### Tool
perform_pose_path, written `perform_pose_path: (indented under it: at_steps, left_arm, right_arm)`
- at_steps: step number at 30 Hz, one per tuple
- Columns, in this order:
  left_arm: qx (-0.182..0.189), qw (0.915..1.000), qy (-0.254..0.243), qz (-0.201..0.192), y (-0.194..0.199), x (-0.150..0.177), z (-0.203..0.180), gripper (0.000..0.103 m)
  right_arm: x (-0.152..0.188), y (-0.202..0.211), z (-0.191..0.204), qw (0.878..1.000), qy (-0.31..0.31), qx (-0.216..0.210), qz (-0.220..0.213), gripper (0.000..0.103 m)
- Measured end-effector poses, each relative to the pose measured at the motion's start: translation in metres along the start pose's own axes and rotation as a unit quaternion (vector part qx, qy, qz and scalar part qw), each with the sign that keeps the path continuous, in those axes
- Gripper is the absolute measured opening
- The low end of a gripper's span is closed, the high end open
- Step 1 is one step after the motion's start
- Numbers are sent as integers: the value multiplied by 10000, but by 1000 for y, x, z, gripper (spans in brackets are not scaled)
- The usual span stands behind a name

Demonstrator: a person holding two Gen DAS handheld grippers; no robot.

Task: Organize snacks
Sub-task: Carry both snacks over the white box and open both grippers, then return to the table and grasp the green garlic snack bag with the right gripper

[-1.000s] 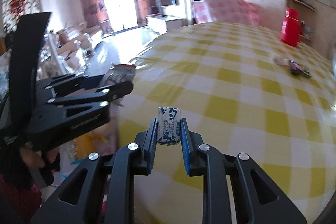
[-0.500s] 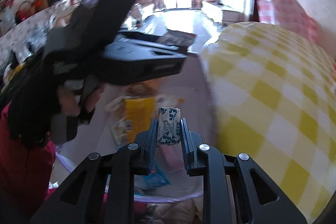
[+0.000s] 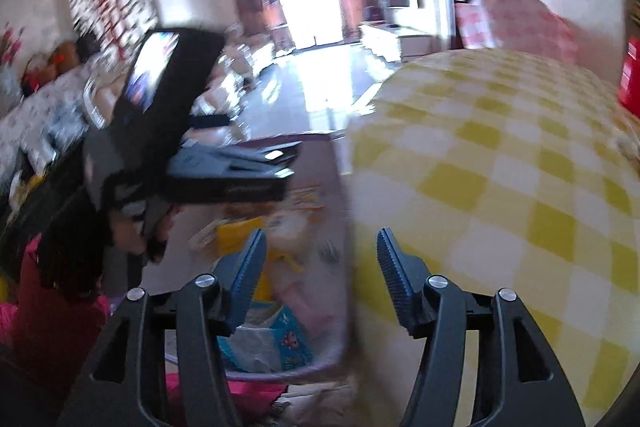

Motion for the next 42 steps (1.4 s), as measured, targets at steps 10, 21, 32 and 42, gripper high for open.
perform_pose_path:
  at_steps: [10, 21, 32, 42]
  left_arm:
    - [526, 9977, -399, -123, 4, -32, -75, 97]
    - [2731, 9593, 659, 295, -34, -117, -257, 101]
    - [2500, 9439, 2129, 332, -163, -200, -352, 101]
    - [2626, 9273, 2663, -116, -204, -236, -356, 101]
  right_arm:
    - [-8, 59, -105, 9896, -916, 887, -666, 74]
    - [16, 118, -263, 9458, -1697, 2713, -556, 87]
    - [2, 127, -427, 9016, -2408, 3565, -450, 87]
    - [-57, 73, -542, 8895, -2549, 3752, -542, 78]
Point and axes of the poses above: each gripper's, at about its wrist camera, not at the fingertips, and y roughly against the way its jaws point, z to its left, x to its underside, the point moved 7 cm from there along -y, roughly the way its jaws point, and after that the axes turned 7 degrees about -z, right-handed, at the moved point
